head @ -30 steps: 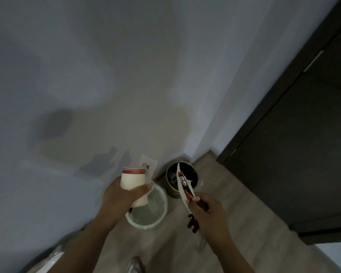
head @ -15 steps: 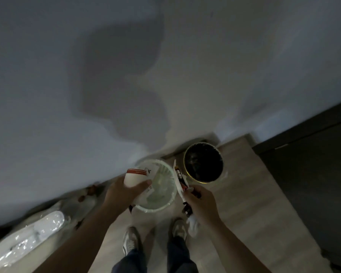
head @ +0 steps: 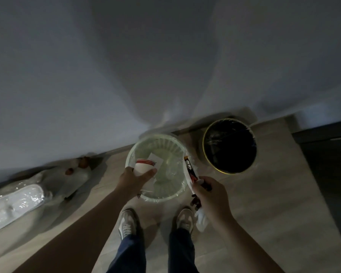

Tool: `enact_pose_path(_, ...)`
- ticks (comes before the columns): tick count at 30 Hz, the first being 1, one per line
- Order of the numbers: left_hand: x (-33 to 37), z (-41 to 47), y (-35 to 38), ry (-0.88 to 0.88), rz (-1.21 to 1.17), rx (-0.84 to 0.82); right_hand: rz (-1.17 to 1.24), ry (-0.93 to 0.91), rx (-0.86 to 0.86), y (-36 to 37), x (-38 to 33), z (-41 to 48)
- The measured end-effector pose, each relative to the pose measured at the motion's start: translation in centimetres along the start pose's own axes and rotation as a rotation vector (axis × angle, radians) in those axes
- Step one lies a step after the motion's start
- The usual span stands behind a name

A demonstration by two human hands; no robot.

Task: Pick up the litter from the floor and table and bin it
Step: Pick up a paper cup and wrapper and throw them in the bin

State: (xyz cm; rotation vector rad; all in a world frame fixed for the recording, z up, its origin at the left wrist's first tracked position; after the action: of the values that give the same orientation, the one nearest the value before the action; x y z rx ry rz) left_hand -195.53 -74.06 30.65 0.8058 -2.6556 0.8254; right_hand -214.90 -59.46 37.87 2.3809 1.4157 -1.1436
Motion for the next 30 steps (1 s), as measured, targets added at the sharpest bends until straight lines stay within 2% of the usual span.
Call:
enact_pose_path(5, -0.9, 4.0, 2.1, 0.058, 0.137, 0.053, -0.031, 0.044, 0.01, 0.9, 3.5, 2.7)
enact_pose_path(9, -1.1, 5.4, 3.0, 0.131, 0.146, 0.061, -0.059, 0.05, 0.012, 1.4, 5.0, 4.4)
enact_pose_path(16, -2.9, 5.7, 2.3, 0.122, 0.222, 0.02, -0.121, 0.056, 0.027, 2.5, 4.9, 6.1)
enact_pose_path(20, -3.8, 5.0, 1.6, 0.174, 0.328, -0.003, -0.45, -0.039, 0.022, 4.2, 4.4, 7.4)
enact_pose_path(22, -4.3, 4.6, 1.1, 0.178, 0.389, -0.034, -0.679, -0.077, -0.008, 5.7, 4.2, 8.3)
enact_pose_path(26, -5.2, 4.2, -0.3, 0.217, 0.492, -0.031, -0.973, -0.168, -0.089, 9.6, 3.6, 9.7)
enact_pose_path(28, -5.7, 4.1, -1.3, 0.215, 0.528, -0.005, -1.042, -0.183, -0.15, 11.4, 3.4, 10.1)
enact_pose_path(30, -6.2, 4.2, -2.2, 0.211, 0.543, 0.008, -1.01, -0.184, -0.222, 13.0, 3.1, 10.6)
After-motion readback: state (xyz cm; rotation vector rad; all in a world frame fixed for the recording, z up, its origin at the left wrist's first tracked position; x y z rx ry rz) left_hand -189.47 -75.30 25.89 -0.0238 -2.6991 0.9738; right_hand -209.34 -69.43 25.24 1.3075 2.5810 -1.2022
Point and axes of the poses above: each hand's wrist, its own z-axis towards the middle knuckle, its own y-axis out of the palm, x = y × z, the point moved 6 cm from there along z, towards the middle knuckle, and after that the axes turned 7 degrees about z, right-handed, at the moved point
